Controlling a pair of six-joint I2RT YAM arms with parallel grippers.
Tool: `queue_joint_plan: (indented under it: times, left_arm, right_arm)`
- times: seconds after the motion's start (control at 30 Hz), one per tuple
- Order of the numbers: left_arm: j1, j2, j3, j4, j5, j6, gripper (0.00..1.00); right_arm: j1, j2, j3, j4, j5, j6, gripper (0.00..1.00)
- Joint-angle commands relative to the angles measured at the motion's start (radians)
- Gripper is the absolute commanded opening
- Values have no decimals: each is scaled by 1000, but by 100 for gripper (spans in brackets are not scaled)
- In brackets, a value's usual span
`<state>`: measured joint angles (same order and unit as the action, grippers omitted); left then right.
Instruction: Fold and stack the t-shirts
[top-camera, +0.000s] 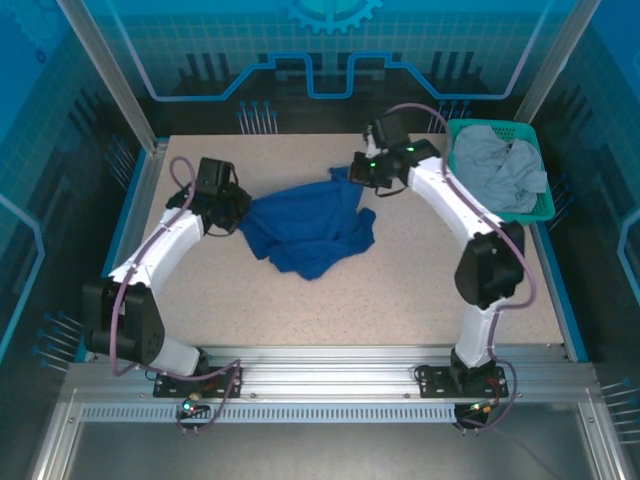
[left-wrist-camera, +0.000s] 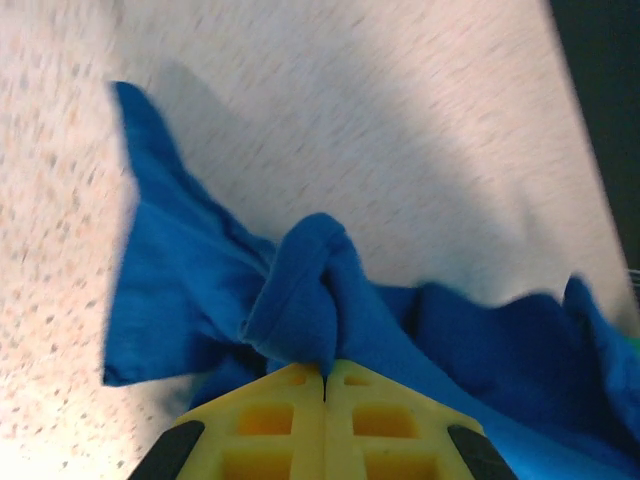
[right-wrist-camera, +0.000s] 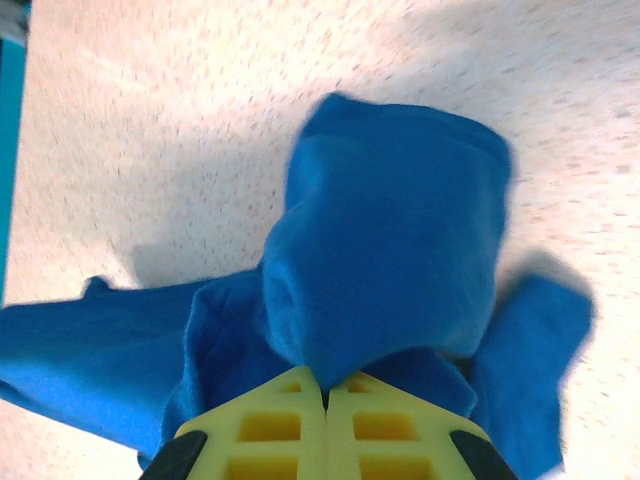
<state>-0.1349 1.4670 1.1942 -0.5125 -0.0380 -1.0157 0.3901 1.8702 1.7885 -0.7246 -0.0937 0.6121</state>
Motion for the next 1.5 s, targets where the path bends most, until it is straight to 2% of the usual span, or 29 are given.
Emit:
queue_joint_plan:
  times: [0.0, 0.13, 0.27, 0.4, 0.5, 0.73, 0.97, 1.07, 1.13, 1.27, 1.37, 1.4, 1.47]
  left_arm:
    - [27, -34, 115, -83, -79, 113, 0]
    - [36, -5, 214, -72, -86, 184, 0]
    - [45, 84, 268, -15, -5, 216, 0]
    - [44, 152, 359, -23, -22, 240, 0]
    - [44, 102, 363, 1, -79, 235, 0]
    - [44, -139, 306, 65, -283, 300, 0]
    - [47, -225, 376, 170, -358, 389, 0]
    - [55, -133, 502, 150, -305, 408, 0]
    - [64, -27, 586, 129, -225, 394, 0]
    - [64, 246, 745, 127, -128, 357, 0]
    - [64, 501, 950, 79, -17, 332, 0]
    - [64, 597, 1065, 15, 38, 327, 9]
    - [49, 759, 1299, -166, 90, 333, 38]
  right_arm:
    - [-41, -96, -102, -24, 6, 48, 0]
    - [-68, -197, -194, -65, 52, 68, 0]
    - [-62, -192, -233, -90, 31, 90, 0]
    - [-34, -211, -216, -81, 96, 100, 0]
    - [-7, -273, -205, -59, 151, 80, 0]
    - [72, -423, -213, 19, 122, -27, 0]
    - [177, -596, -259, 53, 148, -49, 0]
    - [194, -623, -268, 49, 168, -25, 0]
    - [192, -613, -275, 36, 195, -14, 0]
    - [137, -506, -290, -19, 211, 42, 0]
    - [93, -405, -339, -14, 177, 62, 0]
    - [80, -365, -354, -28, 173, 79, 0]
    - [48, -293, -378, -44, 134, 96, 0]
